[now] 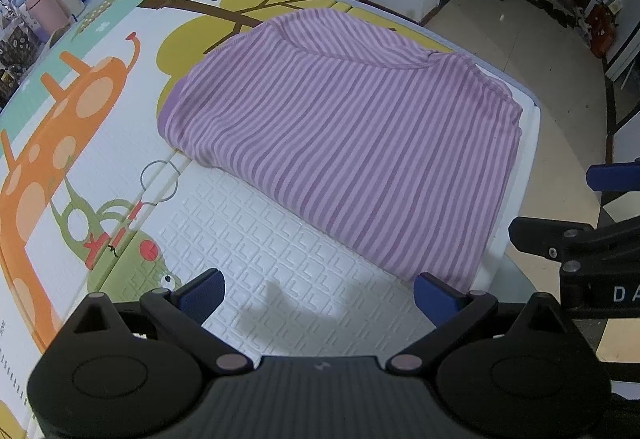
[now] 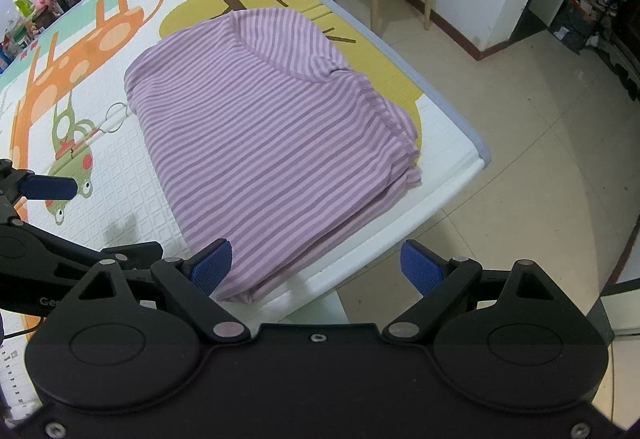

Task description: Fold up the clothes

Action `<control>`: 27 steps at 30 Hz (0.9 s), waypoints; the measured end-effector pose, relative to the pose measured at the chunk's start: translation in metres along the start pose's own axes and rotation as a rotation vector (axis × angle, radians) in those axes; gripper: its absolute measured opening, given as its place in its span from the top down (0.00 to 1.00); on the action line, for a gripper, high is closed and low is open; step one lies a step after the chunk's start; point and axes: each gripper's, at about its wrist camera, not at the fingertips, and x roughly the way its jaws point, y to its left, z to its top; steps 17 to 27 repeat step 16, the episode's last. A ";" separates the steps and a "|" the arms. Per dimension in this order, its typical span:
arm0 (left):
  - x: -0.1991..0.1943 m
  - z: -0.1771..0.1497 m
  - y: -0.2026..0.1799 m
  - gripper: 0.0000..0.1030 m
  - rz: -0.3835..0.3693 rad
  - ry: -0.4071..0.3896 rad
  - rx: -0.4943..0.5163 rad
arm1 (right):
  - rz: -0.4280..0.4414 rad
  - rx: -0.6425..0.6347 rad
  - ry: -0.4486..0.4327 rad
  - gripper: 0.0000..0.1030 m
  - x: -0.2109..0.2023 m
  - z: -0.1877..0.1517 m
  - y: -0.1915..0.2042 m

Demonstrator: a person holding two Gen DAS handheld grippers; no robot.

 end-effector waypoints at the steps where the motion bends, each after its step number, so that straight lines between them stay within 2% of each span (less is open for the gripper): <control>1: 0.000 0.000 0.000 0.01 0.002 -0.001 0.001 | 0.000 0.000 0.000 0.12 0.000 0.000 0.000; 27: -0.001 -0.001 0.002 0.01 0.003 0.008 -0.012 | 0.003 -0.005 -0.002 0.12 -0.001 0.000 0.001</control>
